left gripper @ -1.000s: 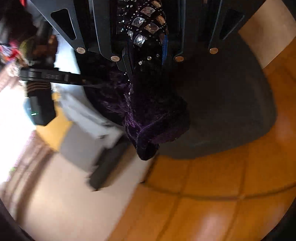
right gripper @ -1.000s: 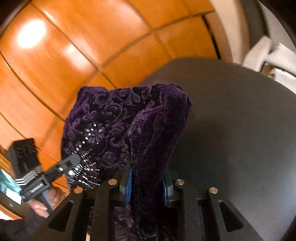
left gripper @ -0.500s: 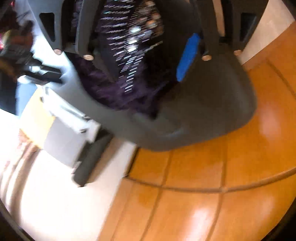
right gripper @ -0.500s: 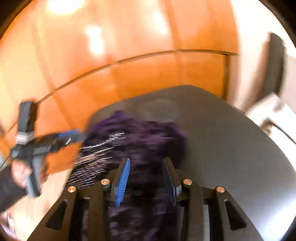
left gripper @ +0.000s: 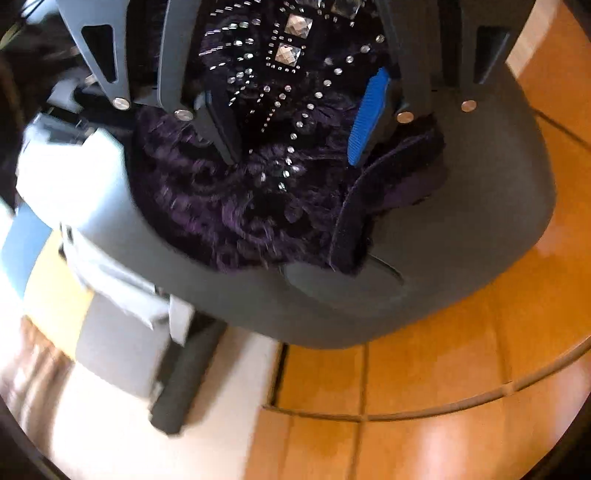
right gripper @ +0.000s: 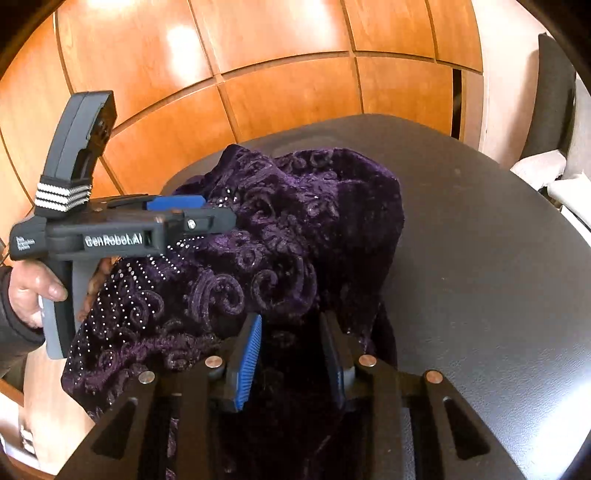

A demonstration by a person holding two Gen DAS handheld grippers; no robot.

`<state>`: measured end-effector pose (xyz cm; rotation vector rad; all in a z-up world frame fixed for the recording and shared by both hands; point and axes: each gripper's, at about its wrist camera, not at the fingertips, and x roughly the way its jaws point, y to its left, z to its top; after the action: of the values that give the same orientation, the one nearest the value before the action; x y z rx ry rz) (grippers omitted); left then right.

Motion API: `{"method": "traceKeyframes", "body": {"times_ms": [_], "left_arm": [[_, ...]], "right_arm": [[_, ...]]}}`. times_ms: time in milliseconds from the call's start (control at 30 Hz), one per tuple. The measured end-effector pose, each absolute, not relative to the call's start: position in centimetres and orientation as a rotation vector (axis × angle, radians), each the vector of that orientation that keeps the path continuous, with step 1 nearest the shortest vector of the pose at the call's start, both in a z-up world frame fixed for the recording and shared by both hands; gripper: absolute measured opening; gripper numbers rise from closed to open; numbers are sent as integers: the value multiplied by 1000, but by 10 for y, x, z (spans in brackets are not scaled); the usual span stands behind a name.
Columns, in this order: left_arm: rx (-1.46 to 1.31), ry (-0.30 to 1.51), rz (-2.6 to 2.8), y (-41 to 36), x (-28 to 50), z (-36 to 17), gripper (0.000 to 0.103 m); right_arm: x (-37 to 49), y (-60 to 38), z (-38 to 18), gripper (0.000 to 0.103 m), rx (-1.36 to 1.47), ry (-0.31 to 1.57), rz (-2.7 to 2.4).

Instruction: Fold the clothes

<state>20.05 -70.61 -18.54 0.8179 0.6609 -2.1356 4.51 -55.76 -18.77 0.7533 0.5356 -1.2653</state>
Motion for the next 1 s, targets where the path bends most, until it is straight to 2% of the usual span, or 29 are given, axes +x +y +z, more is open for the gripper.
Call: {"method": "traceKeyframes", "body": {"times_ms": [33,67,100,133,200,433,567,833,1000], "left_arm": [[778,666,-2103,-700,209,-176,68],[738,646,-2067,-691,217,-166,89],[697,613,-2044,-680,225,-156,98],[655,578,-2029,-666,234,-145,103],[585,512,-1990,-628,271,-126,103],[636,451,-1798,-555,295,-103,103],[652,438,-1780,-528,297,-97,103],[610,411,-1786,-492,311,-65,103],[595,504,-1803,-486,323,-60,103]], "right_arm": [[50,-556,-189,32,765,530,-1277],[52,-557,-188,33,796,517,-1301],[54,-557,-182,34,814,508,-1340],[56,-555,-176,34,829,501,-1383],[69,-547,-166,35,799,480,-1441],[111,-506,-121,45,729,524,-1631],[128,-481,-118,45,723,587,-1654],[153,-446,-100,45,689,595,-1579],[165,-427,-86,45,654,594,-1552]]}}
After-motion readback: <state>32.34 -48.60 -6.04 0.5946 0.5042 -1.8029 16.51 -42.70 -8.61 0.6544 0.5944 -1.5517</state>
